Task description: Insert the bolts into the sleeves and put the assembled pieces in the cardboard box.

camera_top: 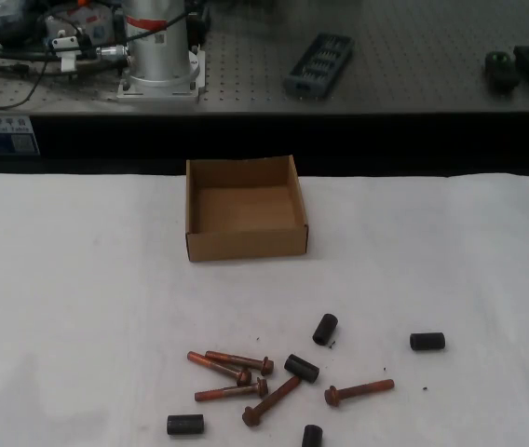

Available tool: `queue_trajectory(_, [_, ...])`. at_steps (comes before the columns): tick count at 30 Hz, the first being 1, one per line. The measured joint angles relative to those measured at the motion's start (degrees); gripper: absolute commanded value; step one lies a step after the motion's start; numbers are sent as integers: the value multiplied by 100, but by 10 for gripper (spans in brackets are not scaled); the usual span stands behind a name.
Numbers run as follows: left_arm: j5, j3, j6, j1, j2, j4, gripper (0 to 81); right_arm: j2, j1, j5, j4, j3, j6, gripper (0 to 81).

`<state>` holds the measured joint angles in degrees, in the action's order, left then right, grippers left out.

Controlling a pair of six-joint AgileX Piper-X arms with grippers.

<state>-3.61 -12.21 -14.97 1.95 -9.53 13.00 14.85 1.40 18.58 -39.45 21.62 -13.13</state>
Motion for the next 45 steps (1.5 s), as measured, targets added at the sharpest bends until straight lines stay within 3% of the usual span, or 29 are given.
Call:
queue_trajectory(3, [0, 0, 0, 0, 0, 0, 6, 0, 0, 49, 70, 0, 115, 43])
queue_trajectory(7, [0, 0, -52, 0, 0, 0, 6, 0, 0, 551, 75, 0, 1268, 43])
queue_trajectory(13, [-322, 0, -1271, 0, 0, 0, 6, 0, 0, 861, 75, 0, 2031, 43])
queue_trajectory(17, [-394, 0, -1657, 0, 0, 0, 6, 0, 0, 904, 75, 0, 2119, 43])
queue_trajectory(25, [-394, 0, -1699, 0, 0, 0, 6, 0, 0, 543, 412, 0, 2121, 43])
queue_trajectory(45, [-432, 0, -1698, 0, 0, 0, 6, 13, 0, 520, 503, 0, 2121, 43])
